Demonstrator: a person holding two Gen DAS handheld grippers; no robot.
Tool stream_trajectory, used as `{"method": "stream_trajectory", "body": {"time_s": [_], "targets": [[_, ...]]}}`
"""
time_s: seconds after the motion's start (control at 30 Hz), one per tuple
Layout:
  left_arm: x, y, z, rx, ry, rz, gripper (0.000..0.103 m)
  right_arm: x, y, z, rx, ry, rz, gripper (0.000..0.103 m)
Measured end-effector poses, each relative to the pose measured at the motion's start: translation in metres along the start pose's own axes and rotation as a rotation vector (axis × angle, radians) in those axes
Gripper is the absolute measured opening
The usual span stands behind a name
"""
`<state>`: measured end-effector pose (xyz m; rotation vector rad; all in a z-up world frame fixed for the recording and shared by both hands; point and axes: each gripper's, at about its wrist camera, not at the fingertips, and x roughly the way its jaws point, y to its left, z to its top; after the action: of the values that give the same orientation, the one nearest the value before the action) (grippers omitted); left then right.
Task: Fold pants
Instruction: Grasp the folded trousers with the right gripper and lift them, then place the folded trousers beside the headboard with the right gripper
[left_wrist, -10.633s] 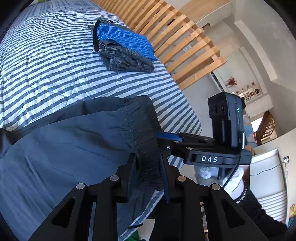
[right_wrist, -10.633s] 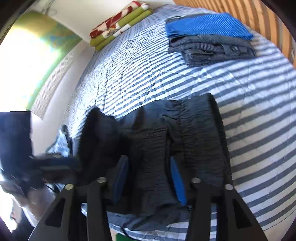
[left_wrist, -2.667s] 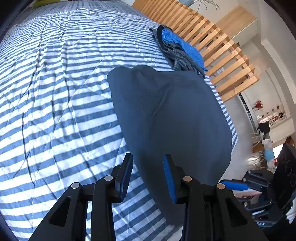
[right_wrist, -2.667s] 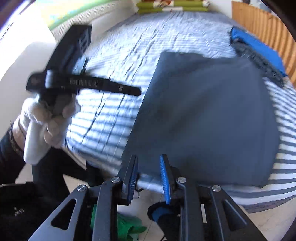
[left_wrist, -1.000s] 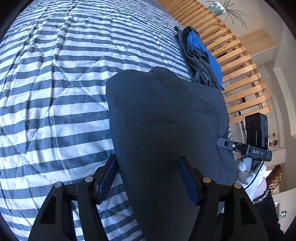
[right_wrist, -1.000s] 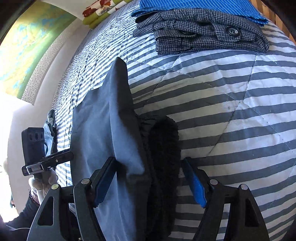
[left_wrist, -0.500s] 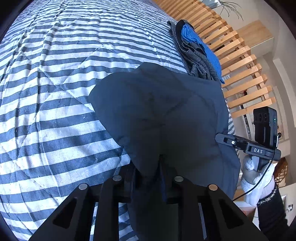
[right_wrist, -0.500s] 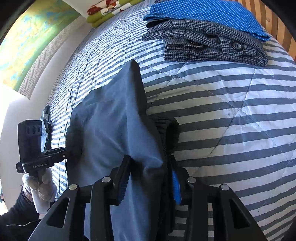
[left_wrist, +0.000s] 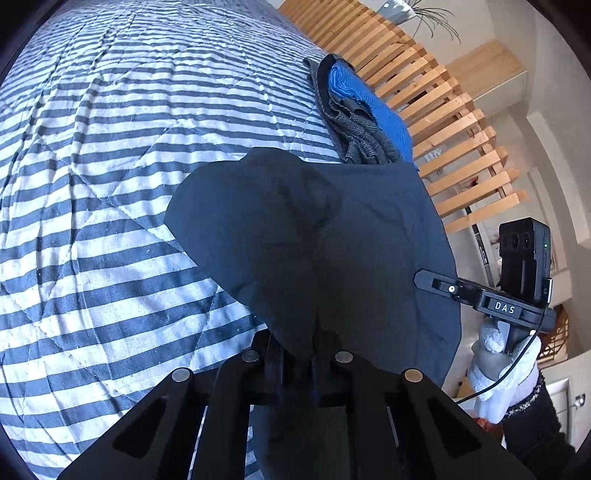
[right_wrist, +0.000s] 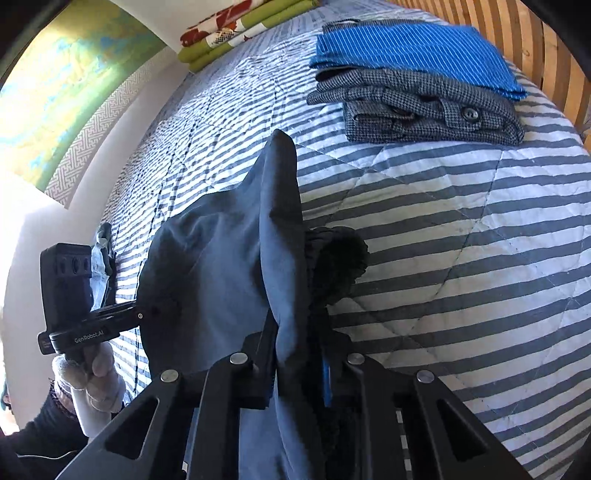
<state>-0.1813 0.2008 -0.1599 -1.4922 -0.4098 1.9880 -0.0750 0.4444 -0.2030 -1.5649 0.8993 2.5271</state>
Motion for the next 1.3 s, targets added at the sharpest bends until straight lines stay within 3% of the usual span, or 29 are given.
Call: {"method": "stream_trajectory", "body": {"time_s": [0.27,0.4,0.57,0.77,0.97,1.23,1.3], "targets": [[-0.037,-0.037,0.022,0.089,-0.064,-0.029,0.008,-0.044,0.021,0.003,0.005,-0.116,0.006,0.016],[-0.046,-0.071,0.055,0.174,-0.099,-0.038,0.008,-0.075,0.025,0.019,-0.010,-0.201,-0.019,0.016],[-0.041,-0.117,0.119,0.264,-0.135,-0.047,0.007,-0.115,0.006,0.050,0.021,-0.322,-0.053,0.016],[-0.012,-0.166,0.204,0.343,-0.165,-0.017,0.007,-0.141,-0.018,0.101,0.038,-0.421,-0.112,0.016],[0.033,-0.186,0.268,0.379,-0.161,0.010,0.007,-0.135,-0.052,0.150,0.081,-0.465,-0.130,0.016],[0.111,-0.171,0.329,0.353,-0.150,0.064,0.008,-0.096,-0.101,0.212,0.101,-0.439,-0.178,0.016],[0.135,-0.159,0.345,0.328,-0.175,0.145,0.018,-0.077,-0.113,0.226,0.106,-0.420,-0.194,0.017]]}}
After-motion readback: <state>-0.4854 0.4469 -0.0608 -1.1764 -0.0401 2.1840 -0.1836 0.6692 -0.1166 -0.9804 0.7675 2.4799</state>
